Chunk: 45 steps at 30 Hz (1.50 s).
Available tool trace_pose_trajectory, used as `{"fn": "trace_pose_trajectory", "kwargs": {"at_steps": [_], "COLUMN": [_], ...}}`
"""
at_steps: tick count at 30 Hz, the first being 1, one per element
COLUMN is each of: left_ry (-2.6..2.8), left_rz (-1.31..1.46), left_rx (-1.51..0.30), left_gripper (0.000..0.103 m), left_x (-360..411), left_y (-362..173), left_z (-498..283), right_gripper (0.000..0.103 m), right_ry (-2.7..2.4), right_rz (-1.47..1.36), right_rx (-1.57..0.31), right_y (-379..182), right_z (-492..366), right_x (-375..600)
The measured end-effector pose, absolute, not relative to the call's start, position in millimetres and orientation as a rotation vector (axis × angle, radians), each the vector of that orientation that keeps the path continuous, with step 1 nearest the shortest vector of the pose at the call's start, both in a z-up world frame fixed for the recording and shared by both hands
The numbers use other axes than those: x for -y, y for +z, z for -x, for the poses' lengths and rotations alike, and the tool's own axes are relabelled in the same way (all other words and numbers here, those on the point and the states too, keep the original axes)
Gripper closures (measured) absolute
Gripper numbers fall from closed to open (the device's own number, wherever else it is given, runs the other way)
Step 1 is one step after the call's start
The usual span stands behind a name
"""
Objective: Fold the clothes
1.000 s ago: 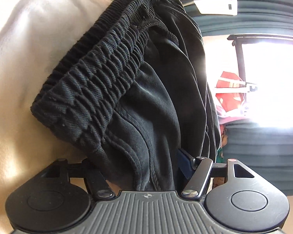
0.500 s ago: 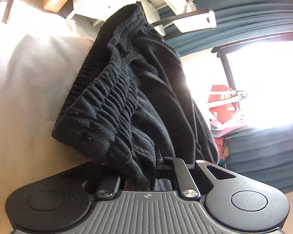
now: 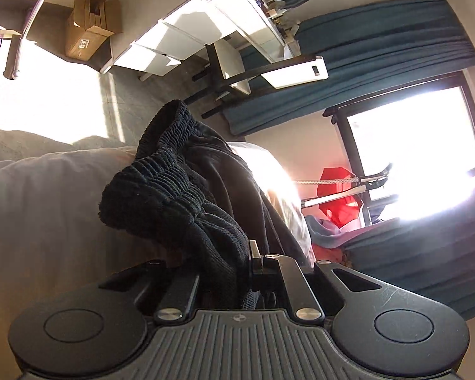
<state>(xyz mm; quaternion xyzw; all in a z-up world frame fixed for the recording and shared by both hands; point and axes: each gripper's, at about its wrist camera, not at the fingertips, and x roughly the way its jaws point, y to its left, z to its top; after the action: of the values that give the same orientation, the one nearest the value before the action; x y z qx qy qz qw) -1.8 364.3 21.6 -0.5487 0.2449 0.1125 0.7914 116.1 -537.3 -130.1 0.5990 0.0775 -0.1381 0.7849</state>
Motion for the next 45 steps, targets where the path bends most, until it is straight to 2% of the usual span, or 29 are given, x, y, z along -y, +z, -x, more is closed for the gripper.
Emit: {"fn": "trace_pose_trajectory", "kwargs": {"at_steps": [7,12,13,14,16,20,25,30,34,36,42,45], "left_ry": [0.300,0.322,0.326,0.329,0.333,0.354,0.381,0.392,0.384,0.375,0.361,0.364], "left_rz": [1.186,1.146,1.143,1.143,1.141,1.143,1.113,1.076,1.059,1.066,1.068,1.069], "left_rx": [-0.638,-0.644,-0.645,-0.642,-0.635,-0.635,-0.652,-0.676,-0.673,-0.669,-0.670,-0.669], "left_gripper": [0.093,0.093,0.093,0.093,0.093,0.092,0.092,0.092,0.092,0.092,0.091,0.090], "left_x": [-380.6,-379.1,-378.7,-377.8,-375.7,-374.4,-370.5,-368.2,-367.6,-369.3,-371.0,-370.2], "left_y": [-36.4,-43.4,-44.0,-44.1,-44.0,-49.1,-54.7,-57.6,-60.8,-63.8,-67.3,-68.1], "left_z": [8.5,5.5,4.3,3.7,2.8,2.1,-0.8,-7.6,-7.5,-6.2,-7.3,-8.1], "right_gripper": [0.096,0.091,0.081,0.063,0.049,0.048,0.048,0.048,0.048,0.049,0.049,0.049], "right_ry": [-0.375,-0.289,-0.275,-0.260,-0.232,-0.200,-0.167,0.113,0.189,0.091,-0.203,-0.398], "right_rz": [-1.560,-1.606,-1.622,-1.638,-1.652,-1.663,-1.785,-1.648,-1.357,-1.315,-1.712,-1.690], "right_rx": [-0.306,-0.317,-0.308,-0.299,-0.278,-0.347,-0.235,0.009,0.202,0.171,-0.054,-0.066], "right_y": [-172.8,-181.9,-184.6,-187.3,-196.3,-221.5,-246.0,-192.0,-140.5,-135.5,-208.7,-215.0], "right_z": [-73.3,-81.5,-85.7,-90.0,-105.2,-138.1,-148.8,-159.2,-135.0,-120.5,-89.7,-64.8], "right_x": [535.8,539.2,541.0,542.7,549.1,563.0,569.7,574.4,566.6,570.0,592.2,588.0]}}
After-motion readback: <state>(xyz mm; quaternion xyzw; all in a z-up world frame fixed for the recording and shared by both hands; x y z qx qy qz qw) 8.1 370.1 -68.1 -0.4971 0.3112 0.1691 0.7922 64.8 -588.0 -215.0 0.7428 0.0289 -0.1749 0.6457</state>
